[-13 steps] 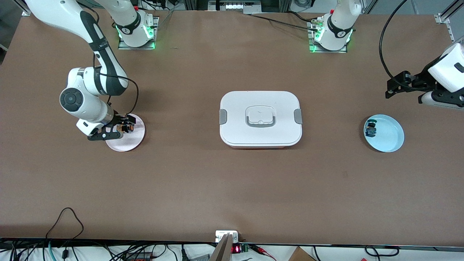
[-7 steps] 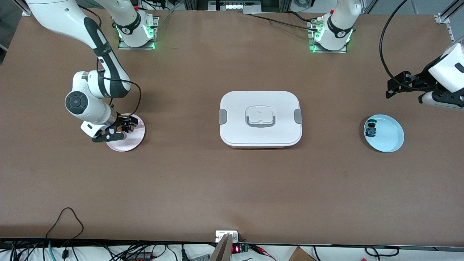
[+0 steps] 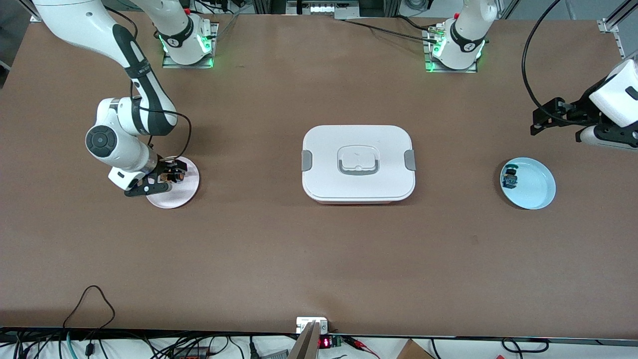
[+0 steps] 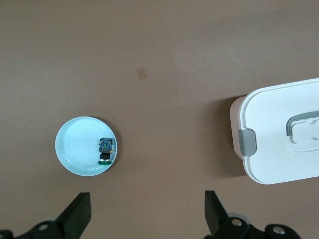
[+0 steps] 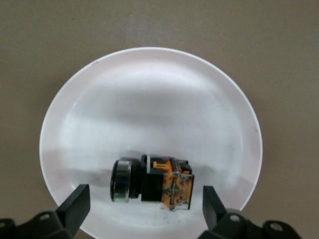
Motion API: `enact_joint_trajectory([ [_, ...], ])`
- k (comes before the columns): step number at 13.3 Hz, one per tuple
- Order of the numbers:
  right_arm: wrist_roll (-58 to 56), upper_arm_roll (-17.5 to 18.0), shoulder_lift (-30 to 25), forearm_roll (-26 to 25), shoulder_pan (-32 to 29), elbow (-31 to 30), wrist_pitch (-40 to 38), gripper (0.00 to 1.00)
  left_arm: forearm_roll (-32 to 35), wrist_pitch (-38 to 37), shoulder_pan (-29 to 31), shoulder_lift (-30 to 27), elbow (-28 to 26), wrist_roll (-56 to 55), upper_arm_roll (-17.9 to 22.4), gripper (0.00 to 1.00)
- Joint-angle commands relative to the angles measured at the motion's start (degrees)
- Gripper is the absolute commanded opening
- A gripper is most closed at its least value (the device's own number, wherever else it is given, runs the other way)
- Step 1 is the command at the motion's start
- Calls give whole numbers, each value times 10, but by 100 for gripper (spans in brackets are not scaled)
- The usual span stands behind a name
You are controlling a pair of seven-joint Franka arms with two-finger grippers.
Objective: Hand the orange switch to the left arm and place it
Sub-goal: 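Lower the right gripper over the orange switch and close on it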
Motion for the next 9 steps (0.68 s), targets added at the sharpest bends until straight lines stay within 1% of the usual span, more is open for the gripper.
enact_joint_trajectory([
  [1,-17,2,7,10,-5,-1,11,100,4,-14,0,2,16,6,0,100],
  [6,-18,2,20,10,-7,-1,26,100,4,-14,0,3,17,6,0,100],
  [7,-18,2,23,10,-7,-1,27,100,5,-14,0,5,31,6,1,100],
  [9,-17,2,30,11,-6,-1,36,100,5,-14,-1,6,34,6,1,100],
])
